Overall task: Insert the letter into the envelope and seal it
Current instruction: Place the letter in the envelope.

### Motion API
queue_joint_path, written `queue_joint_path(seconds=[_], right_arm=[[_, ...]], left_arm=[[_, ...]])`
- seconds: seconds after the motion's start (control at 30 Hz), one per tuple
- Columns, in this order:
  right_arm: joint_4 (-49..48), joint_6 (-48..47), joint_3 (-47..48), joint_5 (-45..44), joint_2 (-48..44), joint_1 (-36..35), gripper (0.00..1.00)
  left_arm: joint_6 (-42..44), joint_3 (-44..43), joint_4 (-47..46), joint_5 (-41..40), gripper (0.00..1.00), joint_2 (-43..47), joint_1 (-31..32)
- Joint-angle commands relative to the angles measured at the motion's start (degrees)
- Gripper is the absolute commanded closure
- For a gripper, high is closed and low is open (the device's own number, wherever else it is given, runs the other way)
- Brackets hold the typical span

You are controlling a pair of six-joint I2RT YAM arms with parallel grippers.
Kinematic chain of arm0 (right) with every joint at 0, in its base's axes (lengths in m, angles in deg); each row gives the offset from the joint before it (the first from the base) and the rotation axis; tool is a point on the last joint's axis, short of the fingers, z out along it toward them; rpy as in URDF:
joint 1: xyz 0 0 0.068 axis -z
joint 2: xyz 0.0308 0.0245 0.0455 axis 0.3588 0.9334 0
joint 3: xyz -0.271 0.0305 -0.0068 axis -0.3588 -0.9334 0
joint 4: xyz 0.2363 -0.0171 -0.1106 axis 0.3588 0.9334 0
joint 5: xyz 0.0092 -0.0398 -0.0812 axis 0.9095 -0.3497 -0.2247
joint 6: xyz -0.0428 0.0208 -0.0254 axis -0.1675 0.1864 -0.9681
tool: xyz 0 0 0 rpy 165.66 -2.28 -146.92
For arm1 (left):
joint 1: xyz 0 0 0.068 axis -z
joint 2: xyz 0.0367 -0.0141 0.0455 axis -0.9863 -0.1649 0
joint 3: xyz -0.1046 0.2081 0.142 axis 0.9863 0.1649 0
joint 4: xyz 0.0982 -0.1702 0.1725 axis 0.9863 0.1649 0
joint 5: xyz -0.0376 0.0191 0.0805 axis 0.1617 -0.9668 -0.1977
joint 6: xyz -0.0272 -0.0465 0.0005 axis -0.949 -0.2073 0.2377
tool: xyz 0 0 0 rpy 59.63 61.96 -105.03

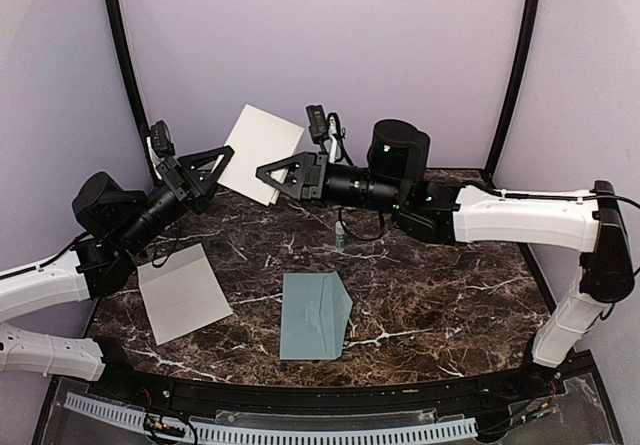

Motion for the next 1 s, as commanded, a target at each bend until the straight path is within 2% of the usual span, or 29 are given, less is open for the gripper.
queue_joint_path(seconds=[0.0,0.13,0.2,0.27,0.33,0.37,0.4,0.43,0.5,0.53,0.67,0.77,0.97], right_arm=[[-3.37,-0.96,0.96,-1.17,-1.49,0.40,0.86],[-2.83,-1.94,0.15,-2.37,-2.72,0.42,1.00],[-1.58,-2.55,-0.55,-3.72,-3.46,0.57,1.00],[0.31,-3.74,-1.04,-5.28,-4.39,0.49,1.00],[4.54,-5.42,-1.31,-7.78,-5.80,0.50,1.00],[7.51,-6.13,-1.49,-9.44,-6.68,0.57,1.00],[11.14,-6.74,-1.81,-11.50,-7.63,0.53,1.00],[14.73,-7.29,-2.09,-13.31,-8.55,0.65,1.00],[22.82,-7.83,-3.07,-16.30,-10.16,0.81,1.00],[26.86,-7.86,-3.85,-17.21,-10.95,0.88,1.00],[37.49,-6.46,-8.66,-17.32,-14.16,1.02,1.00],[41.05,-5.13,-12.57,-14.59,-15.86,1.00,1.00],[41.65,-1.67,-20.49,-8.68,-17.30,-0.03,1.00]], left_arm=[[-0.86,0.77,-1.30,0.50,1.00,1.33,0.20],[-1.30,2.15,2.46,0.85,1.00,2.21,0.26],[-1.51,2.60,4.96,1.33,1.00,2.61,0.27],[-1.12,2.61,8.40,2.07,0.96,2.90,0.20],[0.19,1.73,14.29,1.82,0.78,3.31,0.22],[0.91,1.27,16.75,1.57,0.62,3.42,0.25],[1.21,0.21,22.22,0.66,0.54,3.46,0.26],[2.06,-0.87,24.93,0.37,0.41,3.36,0.22],[3.77,-2.45,32.98,-0.02,0.32,2.61,0.26],[4.27,-2.84,38.34,-0.62,0.31,1.89,0.26],[3.25,0.05,45.21,-0.02,0.28,1.16,0.22],[3.58,4.86,43.82,1.91,0.30,1.72,0.26],[7.99,8.06,43.99,5.25,0.39,-2.39,0.24]])
